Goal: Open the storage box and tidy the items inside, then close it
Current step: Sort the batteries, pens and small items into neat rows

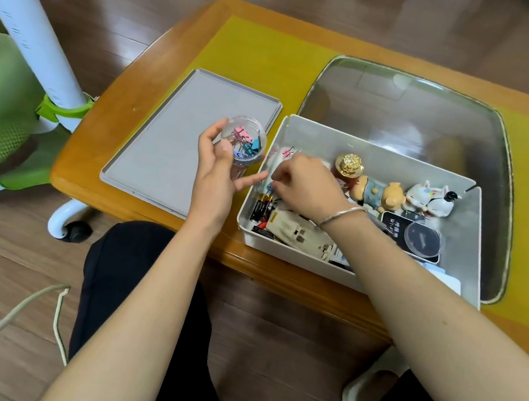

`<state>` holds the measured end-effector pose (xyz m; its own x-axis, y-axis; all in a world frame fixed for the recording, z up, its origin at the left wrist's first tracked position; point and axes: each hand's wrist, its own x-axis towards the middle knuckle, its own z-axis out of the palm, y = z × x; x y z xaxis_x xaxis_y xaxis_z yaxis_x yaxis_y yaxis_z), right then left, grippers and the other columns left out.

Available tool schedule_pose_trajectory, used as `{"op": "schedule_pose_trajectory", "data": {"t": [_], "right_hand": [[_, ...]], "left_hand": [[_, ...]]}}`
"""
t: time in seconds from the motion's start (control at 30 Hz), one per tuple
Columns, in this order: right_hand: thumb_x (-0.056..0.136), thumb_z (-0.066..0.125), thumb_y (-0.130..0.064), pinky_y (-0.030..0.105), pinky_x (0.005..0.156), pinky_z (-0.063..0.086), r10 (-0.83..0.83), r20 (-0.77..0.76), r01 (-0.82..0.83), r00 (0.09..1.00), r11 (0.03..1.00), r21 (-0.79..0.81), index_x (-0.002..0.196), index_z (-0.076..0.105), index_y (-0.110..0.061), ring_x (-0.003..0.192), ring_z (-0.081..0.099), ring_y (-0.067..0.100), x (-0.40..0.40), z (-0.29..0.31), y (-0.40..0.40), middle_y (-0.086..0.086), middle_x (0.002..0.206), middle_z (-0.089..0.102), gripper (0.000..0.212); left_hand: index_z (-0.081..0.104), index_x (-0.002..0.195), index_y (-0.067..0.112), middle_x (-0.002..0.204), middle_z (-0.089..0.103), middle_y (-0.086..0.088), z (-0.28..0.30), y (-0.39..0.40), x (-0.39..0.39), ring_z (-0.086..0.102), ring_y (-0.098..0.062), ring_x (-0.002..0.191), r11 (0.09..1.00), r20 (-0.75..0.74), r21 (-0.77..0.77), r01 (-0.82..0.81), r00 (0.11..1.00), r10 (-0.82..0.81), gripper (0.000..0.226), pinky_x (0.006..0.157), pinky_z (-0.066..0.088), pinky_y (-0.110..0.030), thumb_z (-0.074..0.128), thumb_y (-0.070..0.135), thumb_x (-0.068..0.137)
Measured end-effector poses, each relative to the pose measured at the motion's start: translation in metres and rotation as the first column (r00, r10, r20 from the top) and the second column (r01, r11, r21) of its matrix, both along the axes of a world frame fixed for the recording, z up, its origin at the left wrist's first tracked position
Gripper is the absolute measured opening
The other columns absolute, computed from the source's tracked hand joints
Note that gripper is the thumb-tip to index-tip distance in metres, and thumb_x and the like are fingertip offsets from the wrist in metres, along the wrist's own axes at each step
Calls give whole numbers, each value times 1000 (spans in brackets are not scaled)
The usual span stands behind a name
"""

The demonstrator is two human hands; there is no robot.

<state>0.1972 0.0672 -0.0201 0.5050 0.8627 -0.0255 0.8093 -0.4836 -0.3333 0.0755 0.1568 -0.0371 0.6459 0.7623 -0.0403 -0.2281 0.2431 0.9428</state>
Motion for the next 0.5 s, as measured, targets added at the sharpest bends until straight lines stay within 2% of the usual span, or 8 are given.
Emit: {"op": "schedule_pose_trajectory", "data": {"t": [0.07,0.17,0.27,0.33,0.4,0.5], "right_hand": [[85,64,-33,27,66,41,-9,53,12,999,998,-66,88,69,-11,86,60,24,-2,-8,11,6,92,56,22],[83,66,-35,34,70,50,-20,168,37,986,994,-101,92,66,-10,90,62,28,-4,-14,21,10,100,60,27],[86,62,-23,36,72,49,-8,220,36,976,992,-123,97,66,-6,94,62,31,-5,-14,24,13,106,62,20],[88,60,-19,36,75,49,1,184,15,983,996,-87,94,67,-6,93,61,30,-4,-15,21,14,103,63,16],[90,60,-24,34,76,49,-40,96,38,995,999,22,86,69,-10,85,61,23,-3,-11,13,9,94,66,17],[89,62,-24,26,73,50,-179,-152,215,972,940,266,81,72,-15,69,60,9,0,-1,-2,0,80,70,15]], "left_hand": [[47,119,41,131,46,-6,-2,2,-1,62,-25,112,1000,13,-3,14,1000,-14,23,73,58,-37,40,35,98],[49,119,43,130,46,-1,-3,6,0,62,-18,112,999,22,14,33,999,-33,25,76,57,-38,42,33,98],[52,121,43,135,45,-3,-3,8,1,59,-21,117,998,28,-3,63,998,-63,29,81,56,-37,43,28,97],[53,122,40,137,45,-5,-3,8,2,57,-24,119,997,36,-12,78,996,-78,29,83,55,-35,44,25,97],[53,121,37,136,46,-6,-1,8,3,58,-25,118,997,40,-30,72,997,-71,28,82,55,-34,43,22,99],[53,119,33,134,47,-8,3,8,9,59,-27,115,996,24,-69,57,998,-56,30,82,56,-36,42,14,100]]}}
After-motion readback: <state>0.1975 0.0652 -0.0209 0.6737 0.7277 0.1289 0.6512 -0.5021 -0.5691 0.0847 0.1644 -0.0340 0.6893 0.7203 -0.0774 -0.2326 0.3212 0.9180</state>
